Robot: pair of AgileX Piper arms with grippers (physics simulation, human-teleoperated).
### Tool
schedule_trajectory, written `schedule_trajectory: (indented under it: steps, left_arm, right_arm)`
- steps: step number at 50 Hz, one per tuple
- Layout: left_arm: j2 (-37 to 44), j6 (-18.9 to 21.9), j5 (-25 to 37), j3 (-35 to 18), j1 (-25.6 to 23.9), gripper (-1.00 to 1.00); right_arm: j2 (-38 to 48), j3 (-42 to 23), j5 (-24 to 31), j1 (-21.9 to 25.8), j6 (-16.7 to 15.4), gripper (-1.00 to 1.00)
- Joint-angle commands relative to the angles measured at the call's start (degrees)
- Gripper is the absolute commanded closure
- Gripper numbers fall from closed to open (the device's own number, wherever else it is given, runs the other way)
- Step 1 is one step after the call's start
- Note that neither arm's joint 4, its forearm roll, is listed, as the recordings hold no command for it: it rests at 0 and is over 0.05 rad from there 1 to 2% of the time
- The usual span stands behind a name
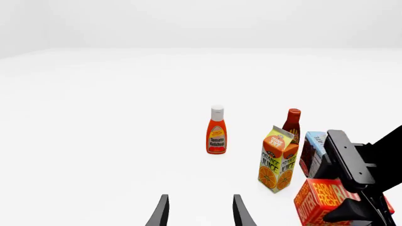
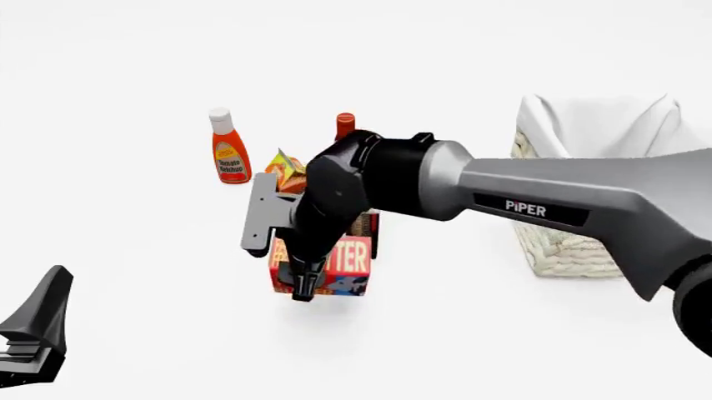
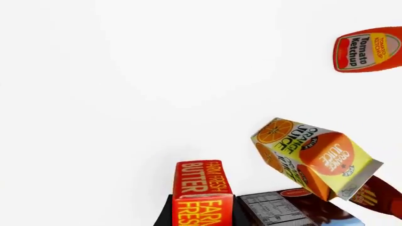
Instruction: Pick the butter and place it in the basket.
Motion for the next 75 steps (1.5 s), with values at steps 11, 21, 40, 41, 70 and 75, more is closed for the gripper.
schedule_trajectory:
  steps: [11, 21, 40, 41, 70, 75]
  left_arm:
    - [0.0, 0.0, 0.0, 0.0, 0.0, -1.00]
    - [0.0, 0.0, 0.0, 0.0, 0.0, -1.00]
    - [0.0, 0.0, 0.0, 0.0, 0.0, -1.00]
    - [0.0, 0.0, 0.0, 0.0, 0.0, -1.00]
    - [0.0, 0.0, 0.0, 0.0, 0.0, -1.00]
    - [0.0, 0.0, 0.0, 0.0, 0.0, -1.00]
  right_arm:
    - [-6.1, 1.8, -1.0, -0.9, 0.4, 1.00]
    - [-8.1, 3.1, -0.9, -1.6, 0.8, 1.00]
    - [-13.4, 5.9, -2.1, -4.3, 0.8, 1.00]
    - [-13.7, 6.2, -2.2, -4.5, 0.7, 1.00]
    - [-19.0, 7.3, -4.7, -10.3, 1.2, 1.00]
    - [-19.9, 7.2, -5.1, -11.5, 1.6, 1.00]
